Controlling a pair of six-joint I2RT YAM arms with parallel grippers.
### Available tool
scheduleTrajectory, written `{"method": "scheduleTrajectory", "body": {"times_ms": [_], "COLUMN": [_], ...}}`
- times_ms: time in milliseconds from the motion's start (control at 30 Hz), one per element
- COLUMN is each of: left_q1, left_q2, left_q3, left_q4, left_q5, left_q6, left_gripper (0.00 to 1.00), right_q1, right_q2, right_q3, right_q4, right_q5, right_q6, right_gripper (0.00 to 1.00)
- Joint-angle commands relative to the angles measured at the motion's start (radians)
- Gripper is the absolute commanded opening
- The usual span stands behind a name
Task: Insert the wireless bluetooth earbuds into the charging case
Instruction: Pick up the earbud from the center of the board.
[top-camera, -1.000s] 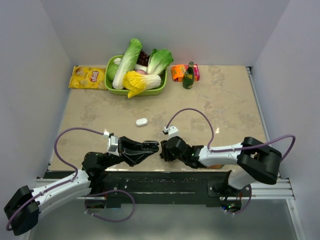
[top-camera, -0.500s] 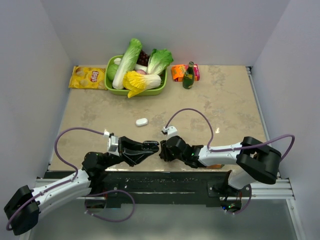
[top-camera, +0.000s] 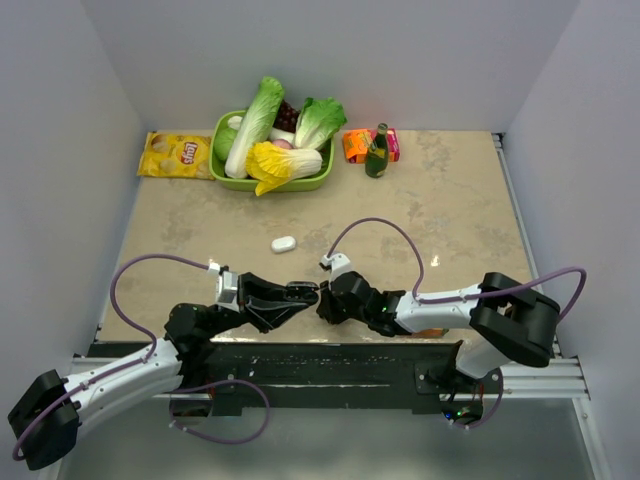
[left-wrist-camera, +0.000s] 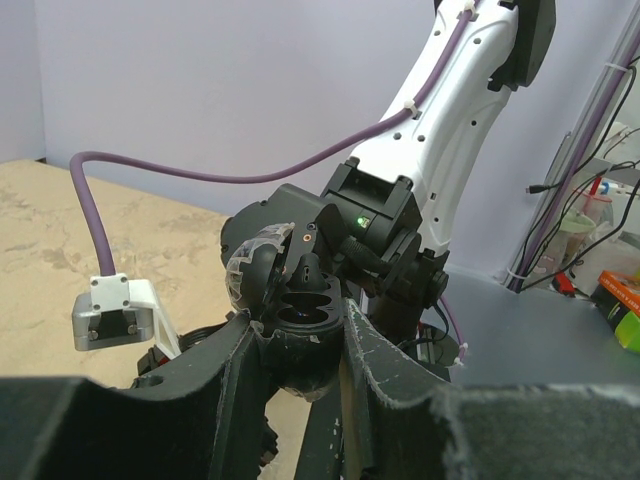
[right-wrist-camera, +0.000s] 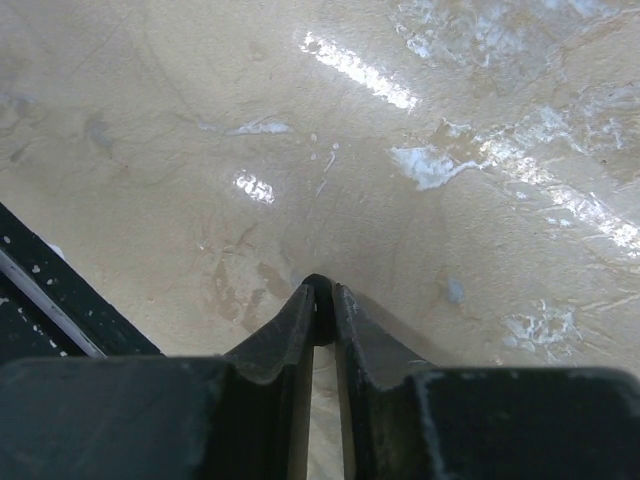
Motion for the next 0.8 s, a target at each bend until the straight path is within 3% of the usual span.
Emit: {"method": "scheduleTrajectory", "body": {"times_ms": [0, 67, 233, 533, 667, 767], "left_q1": [-0.001, -0.001, -0.001, -0.001, -0.001, -0.001], "left_q2": [-0.007, -0.007, -0.004, 0.007, 0.073, 0.114], "left_q3": [-0.107, -0.106, -0.106, -0.087, -0.075, -0.06], "left_q4": [0.06, 0.06, 0.061, 0.055, 0.11, 0.129], "left_q5": [0.002, 0.002, -0.002, -0.011, 0.002, 0.03], "left_q6": [0.006, 0.006, 0.006, 0.007, -0.003, 0.003], "left_gripper": [0.0, 0.0, 0.0, 0.0, 0.0, 0.0], "right_q1": [0.003, 0.003, 0.003, 0.003, 0.001, 0.003], "right_q2": [0.018, 0.012, -0.066, -0.541, -0.696, -0.781], "right_q3": [-0.002, -0.002, -0.017, 0.125, 0.19, 0.23], "right_q4": [0.001, 0.001, -0.021, -0.382, -0.43, -0.41], "right_q5": [-0.013, -0.004, 0.038, 0.301, 0.241, 0.074], "right_q6": [-0.001, 0.002, 0.002, -0.127, -0.24, -0.339], "right_gripper": [0.07, 0.01, 0.0, 0.0, 0.0, 0.0]}}
